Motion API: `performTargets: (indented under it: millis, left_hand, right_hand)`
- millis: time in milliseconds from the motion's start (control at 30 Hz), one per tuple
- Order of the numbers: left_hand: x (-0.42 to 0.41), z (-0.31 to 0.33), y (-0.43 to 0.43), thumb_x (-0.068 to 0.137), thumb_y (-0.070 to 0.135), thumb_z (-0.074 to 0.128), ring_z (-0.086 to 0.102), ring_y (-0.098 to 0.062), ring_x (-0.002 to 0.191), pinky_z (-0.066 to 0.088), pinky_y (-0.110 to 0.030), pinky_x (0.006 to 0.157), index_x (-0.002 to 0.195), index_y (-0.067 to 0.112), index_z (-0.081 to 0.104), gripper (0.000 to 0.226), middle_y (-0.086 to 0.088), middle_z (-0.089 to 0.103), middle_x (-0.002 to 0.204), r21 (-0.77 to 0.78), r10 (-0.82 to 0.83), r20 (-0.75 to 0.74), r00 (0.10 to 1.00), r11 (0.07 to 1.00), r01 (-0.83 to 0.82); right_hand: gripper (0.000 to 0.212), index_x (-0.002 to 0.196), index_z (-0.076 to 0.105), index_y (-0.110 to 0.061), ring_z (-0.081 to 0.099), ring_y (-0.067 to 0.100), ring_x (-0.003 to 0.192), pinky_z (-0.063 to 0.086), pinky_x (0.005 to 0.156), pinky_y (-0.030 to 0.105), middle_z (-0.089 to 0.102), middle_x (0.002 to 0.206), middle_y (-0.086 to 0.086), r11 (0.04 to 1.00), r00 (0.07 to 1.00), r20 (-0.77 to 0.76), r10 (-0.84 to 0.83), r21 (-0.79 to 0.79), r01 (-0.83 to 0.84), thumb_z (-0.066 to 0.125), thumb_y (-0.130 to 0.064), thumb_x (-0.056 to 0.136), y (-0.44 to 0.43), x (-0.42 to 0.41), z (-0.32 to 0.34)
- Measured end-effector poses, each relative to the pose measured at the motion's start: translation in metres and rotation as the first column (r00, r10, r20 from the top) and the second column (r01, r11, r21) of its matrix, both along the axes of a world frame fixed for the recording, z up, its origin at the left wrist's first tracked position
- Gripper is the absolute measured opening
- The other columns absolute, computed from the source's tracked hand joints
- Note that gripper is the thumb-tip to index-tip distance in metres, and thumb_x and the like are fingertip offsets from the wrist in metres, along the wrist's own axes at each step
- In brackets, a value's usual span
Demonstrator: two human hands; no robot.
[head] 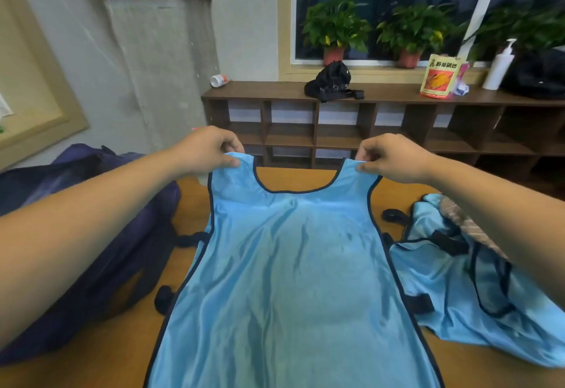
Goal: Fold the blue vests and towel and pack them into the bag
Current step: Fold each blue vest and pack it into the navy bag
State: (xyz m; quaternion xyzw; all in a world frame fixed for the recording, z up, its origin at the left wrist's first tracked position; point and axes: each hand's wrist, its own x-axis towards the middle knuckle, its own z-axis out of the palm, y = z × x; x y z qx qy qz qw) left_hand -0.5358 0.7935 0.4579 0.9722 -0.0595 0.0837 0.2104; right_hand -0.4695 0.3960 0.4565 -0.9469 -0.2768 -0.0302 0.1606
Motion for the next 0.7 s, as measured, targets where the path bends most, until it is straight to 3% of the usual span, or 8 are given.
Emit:
performTargets:
  millis: [100,267,333,500,600,700]
  left_hand:
    - [-0.043,0.006,0.0,0.09,0.022,0.085,0.069,-0.008,0.084,0.056,-0.028,0.076,0.094,0.028,0.077,0.011,0.01,0.076,0.088,-0.035,-0.025,0.006,1.0,0.999,0.025]
    - [-0.118,0.009,-0.004,0.09,0.02,0.084,0.065,-0.002,0.075,0.051,-0.017,0.071,0.093,0.028,0.078,0.011,0.007,0.075,0.085,-0.103,-0.085,0.031,0.996,0.991,0.088]
    - [-0.148,0.005,-0.007,0.091,0.023,0.084,0.067,-0.006,0.077,0.052,-0.024,0.075,0.093,0.028,0.078,0.008,0.008,0.076,0.086,-0.108,-0.098,0.029,0.995,0.989,0.101]
    - [-0.214,-0.022,-0.013,0.09,0.027,0.083,0.07,-0.004,0.083,0.052,-0.018,0.075,0.094,0.028,0.076,0.008,0.012,0.077,0.087,-0.074,-0.123,0.049,0.991,0.989,0.127]
    - [-0.247,-0.041,-0.016,0.087,0.03,0.082,0.068,-0.004,0.078,0.049,-0.015,0.068,0.094,0.029,0.077,0.008,0.012,0.075,0.085,-0.069,-0.153,0.051,0.987,0.985,0.157]
    - [-0.275,-0.062,-0.013,0.086,0.034,0.086,0.068,-0.008,0.076,0.048,-0.016,0.067,0.091,0.031,0.077,0.011,0.01,0.075,0.085,-0.087,-0.201,0.052,0.978,0.975,0.204]
  right_hand:
    - [0.012,0.088,0.071,-0.032,0.067,0.011,0.08,0.053,0.071,0.033,0.071,0.083,-0.01,0.998,0.999,0.009,0.032,0.062,-0.033,0.075,-0.036,0.098,-0.011,-0.045,0.003]
    - [0.009,0.092,0.07,-0.034,0.066,0.014,0.077,0.057,0.075,0.044,0.071,0.082,-0.007,0.987,0.995,0.026,0.096,0.128,-0.099,0.073,-0.039,0.099,-0.029,-0.125,0.005]
    - [0.007,0.095,0.071,-0.033,0.069,0.015,0.081,0.058,0.078,0.046,0.073,0.086,-0.006,0.979,0.992,0.007,0.127,0.158,-0.126,0.072,-0.038,0.099,-0.035,-0.156,0.001]
    - [0.005,0.1,0.074,-0.033,0.071,0.014,0.09,0.057,0.082,0.042,0.074,0.093,-0.01,0.956,0.984,-0.039,0.172,0.246,-0.157,0.07,-0.036,0.101,-0.05,-0.217,-0.035]
    - [0.008,0.104,0.075,-0.029,0.071,0.012,0.095,0.055,0.082,0.034,0.075,0.097,-0.014,0.947,0.979,-0.025,0.204,0.259,-0.191,0.071,-0.034,0.1,-0.059,-0.245,-0.057]
    - [0.008,0.104,0.076,-0.028,0.071,0.012,0.095,0.056,0.081,0.035,0.074,0.099,-0.014,0.944,0.97,0.001,0.243,0.232,-0.237,0.072,-0.032,0.099,-0.069,-0.264,-0.078]
